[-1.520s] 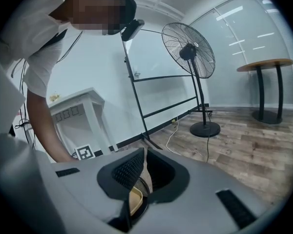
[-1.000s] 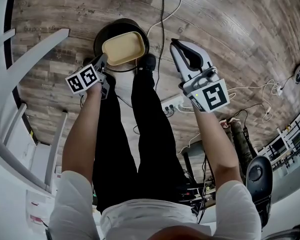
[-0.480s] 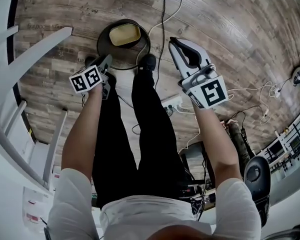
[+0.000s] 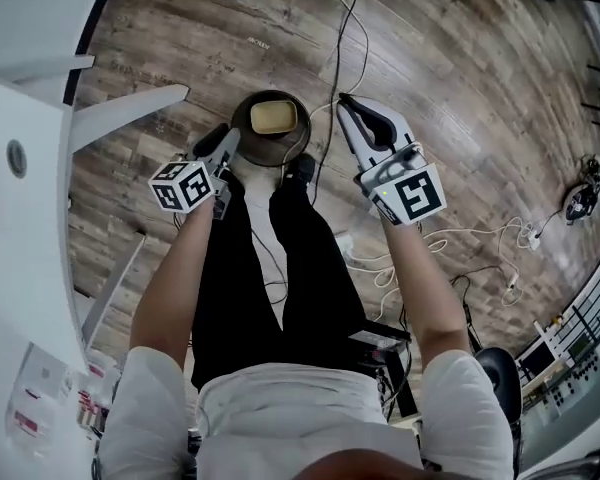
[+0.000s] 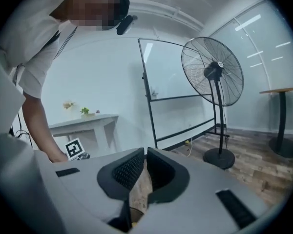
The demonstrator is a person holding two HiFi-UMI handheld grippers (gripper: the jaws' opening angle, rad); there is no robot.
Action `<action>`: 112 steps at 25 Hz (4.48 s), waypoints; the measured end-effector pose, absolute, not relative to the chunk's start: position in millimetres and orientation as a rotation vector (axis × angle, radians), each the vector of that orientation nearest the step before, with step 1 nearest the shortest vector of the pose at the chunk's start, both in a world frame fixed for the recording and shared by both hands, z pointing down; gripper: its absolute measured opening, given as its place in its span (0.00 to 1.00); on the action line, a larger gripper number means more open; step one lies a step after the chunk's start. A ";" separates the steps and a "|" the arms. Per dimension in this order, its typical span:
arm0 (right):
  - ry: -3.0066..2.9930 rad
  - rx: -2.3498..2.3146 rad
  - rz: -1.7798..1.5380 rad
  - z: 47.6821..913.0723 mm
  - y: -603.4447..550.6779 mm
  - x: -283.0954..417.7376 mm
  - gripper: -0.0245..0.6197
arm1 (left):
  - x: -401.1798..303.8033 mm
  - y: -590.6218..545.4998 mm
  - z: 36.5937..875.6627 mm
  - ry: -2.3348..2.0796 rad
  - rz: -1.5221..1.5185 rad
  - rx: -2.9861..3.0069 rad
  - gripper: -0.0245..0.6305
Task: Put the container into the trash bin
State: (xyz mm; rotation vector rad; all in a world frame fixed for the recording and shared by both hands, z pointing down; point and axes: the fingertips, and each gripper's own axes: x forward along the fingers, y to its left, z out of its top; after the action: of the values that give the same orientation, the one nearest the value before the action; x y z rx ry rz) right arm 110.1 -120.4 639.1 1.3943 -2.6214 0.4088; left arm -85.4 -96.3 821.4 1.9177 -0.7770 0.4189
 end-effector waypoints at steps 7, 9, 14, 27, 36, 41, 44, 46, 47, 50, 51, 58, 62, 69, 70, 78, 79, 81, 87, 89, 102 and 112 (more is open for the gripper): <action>-2.796 1.347 0.168 470.9 -143.7 99.8 0.10 | -75.1 -135.4 610.2 -0.865 0.235 2.251 0.22; -2.823 1.360 0.150 426.2 -139.6 99.7 0.10 | -79.2 -133.7 547.2 -0.889 0.200 2.343 0.22; -2.926 1.333 -0.005 318.0 -118.7 87.0 0.10 | -109.7 -123.8 400.9 -1.006 0.103 2.548 0.22; -3.068 1.392 -0.220 142.8 -87.9 61.8 0.10 | -217.7 -81.9 139.9 -1.428 -0.382 2.770 0.28; -3.002 1.457 -0.248 139.8 -83.8 46.2 0.10 | -248.9 -87.4 146.0 -1.396 -0.474 2.787 0.29; -2.972 1.479 -0.215 142.8 -91.9 36.5 0.10 | -276.9 -98.8 146.6 -1.419 -0.448 2.774 0.29; -2.972 1.477 -0.204 143.5 -102.9 18.4 0.10 | -301.7 -104.5 149.8 -1.440 -0.425 2.767 0.29; -2.983 1.455 -0.189 144.9 -111.6 -1.1 0.10 | -322.9 -107.8 152.9 -1.450 -0.421 2.751 0.29; -2.988 1.440 -0.183 145.2 -116.3 -12.0 0.10 | -334.5 -109.6 154.5 -1.459 -0.415 2.742 0.29; -3.015 1.375 -0.180 145.5 -131.5 -49.3 0.10 | -373.0 -115.0 162.4 -1.520 -0.354 2.714 0.29; -3.027 1.349 -0.181 145.8 -136.6 -62.8 0.10 | -387.8 -116.3 165.9 -1.549 -0.333 2.698 0.29; -3.094 1.168 -0.154 154.1 -172.5 -161.7 0.10 | -502.0 -117.5 188.8 -1.720 -0.314 2.527 0.29; -3.119 1.024 -0.139 164.6 -187.3 -223.6 0.10 | -563.4 -117.7 210.4 -1.824 -0.226 2.443 0.30; -3.110 0.832 -0.051 197.1 -215.7 -314.8 0.10 | -660.2 -134.8 243.6 -1.891 -0.262 2.250 0.32; -3.103 0.813 -0.035 203.7 -219.1 -325.6 0.10 | -672.1 -137.9 252.7 -1.898 -0.243 2.224 0.32; -3.027 0.792 0.063 236.9 -240.3 -356.9 0.10 | -746.9 -173.4 373.0 -1.816 0.066 1.935 0.34; -3.012 0.810 0.068 240.2 -242.1 -354.1 0.10 | -752.2 -177.0 384.8 -1.794 0.089 1.904 0.34; -2.985 0.856 0.077 246.4 -247.5 -346.1 0.10 | -759.0 -185.7 406.1 -1.752 0.121 1.859 0.34; -2.926 0.958 0.093 255.0 -259.3 -320.1 0.10 | -767.1 -217.6 458.8 -1.643 0.163 1.711 0.34; -2.913 0.994 0.096 255.3 -262.7 -311.4 0.10 | -769.6 -226.0 469.0 -1.629 0.191 1.682 0.34; -2.857 1.074 0.145 266.1 -275.4 -283.9 0.10 | -775.8 -228.1 499.7 -1.555 0.260 1.559 0.08; -2.838 1.293 0.110 253.4 -270.1 -219.4 0.10 | -700.4 -269.1 433.2 -1.460 0.170 1.776 0.07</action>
State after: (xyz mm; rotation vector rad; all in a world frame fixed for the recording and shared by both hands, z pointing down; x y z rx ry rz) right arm -219.4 -270.1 253.4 1.2927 -2.8381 0.1102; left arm -700.4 -269.1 433.2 1.7756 -1.4599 0.1697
